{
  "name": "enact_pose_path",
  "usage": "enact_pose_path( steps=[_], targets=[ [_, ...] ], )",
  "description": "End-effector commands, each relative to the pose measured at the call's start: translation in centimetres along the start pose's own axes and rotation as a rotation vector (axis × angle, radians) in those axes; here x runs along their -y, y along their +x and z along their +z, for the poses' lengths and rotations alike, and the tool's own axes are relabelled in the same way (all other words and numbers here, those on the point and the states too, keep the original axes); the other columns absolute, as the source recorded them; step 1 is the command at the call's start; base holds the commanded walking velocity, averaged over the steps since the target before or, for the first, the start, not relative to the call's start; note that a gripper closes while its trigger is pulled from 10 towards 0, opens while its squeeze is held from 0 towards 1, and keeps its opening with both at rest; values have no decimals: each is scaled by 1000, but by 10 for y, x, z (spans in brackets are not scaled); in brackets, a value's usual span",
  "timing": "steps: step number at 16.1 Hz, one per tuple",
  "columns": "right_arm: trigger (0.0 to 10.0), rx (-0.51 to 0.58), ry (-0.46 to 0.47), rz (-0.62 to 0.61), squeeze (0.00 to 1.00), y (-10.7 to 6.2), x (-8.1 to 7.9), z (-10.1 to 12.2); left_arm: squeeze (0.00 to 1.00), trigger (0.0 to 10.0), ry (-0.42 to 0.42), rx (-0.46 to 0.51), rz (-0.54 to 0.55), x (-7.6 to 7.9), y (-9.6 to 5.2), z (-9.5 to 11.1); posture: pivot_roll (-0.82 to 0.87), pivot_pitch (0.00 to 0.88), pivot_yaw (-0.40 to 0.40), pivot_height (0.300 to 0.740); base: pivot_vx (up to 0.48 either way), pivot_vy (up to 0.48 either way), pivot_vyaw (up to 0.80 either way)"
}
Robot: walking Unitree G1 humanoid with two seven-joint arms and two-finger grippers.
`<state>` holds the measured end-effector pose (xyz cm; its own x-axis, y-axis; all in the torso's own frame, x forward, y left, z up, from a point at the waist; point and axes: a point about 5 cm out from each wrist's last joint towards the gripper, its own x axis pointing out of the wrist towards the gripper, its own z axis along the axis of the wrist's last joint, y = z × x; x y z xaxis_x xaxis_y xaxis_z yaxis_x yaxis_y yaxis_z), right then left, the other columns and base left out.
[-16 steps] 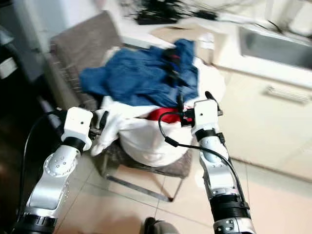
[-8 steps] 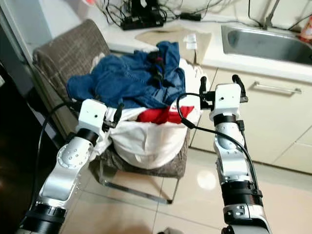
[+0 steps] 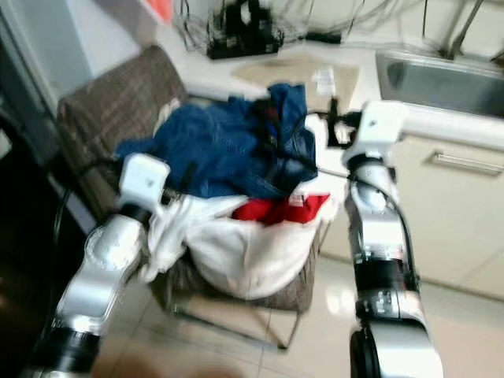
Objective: Clothes washing
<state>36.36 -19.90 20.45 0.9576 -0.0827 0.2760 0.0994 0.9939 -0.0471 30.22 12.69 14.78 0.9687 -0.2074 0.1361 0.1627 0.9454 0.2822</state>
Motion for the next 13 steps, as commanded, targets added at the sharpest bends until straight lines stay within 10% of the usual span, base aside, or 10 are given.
enact_pose_path(
  steps=[1,5,13],
  targets=[
    [10000,-37,4,-15,0,3,12,-2,0,10000,-5,12,8,4,2,4,-45,0,-7,723,480,0,0],
    [10000,-94,137,-30,0,38,20,23,0,10000,-31,13,3,3,-2,4,-16,0,-20,723,0,0,0],
    [10000,-216,180,-40,0,52,23,11,0,10000,-5,-3,20,-7,-16,5,66,0,-17,723,0,0,0]
  ],
)
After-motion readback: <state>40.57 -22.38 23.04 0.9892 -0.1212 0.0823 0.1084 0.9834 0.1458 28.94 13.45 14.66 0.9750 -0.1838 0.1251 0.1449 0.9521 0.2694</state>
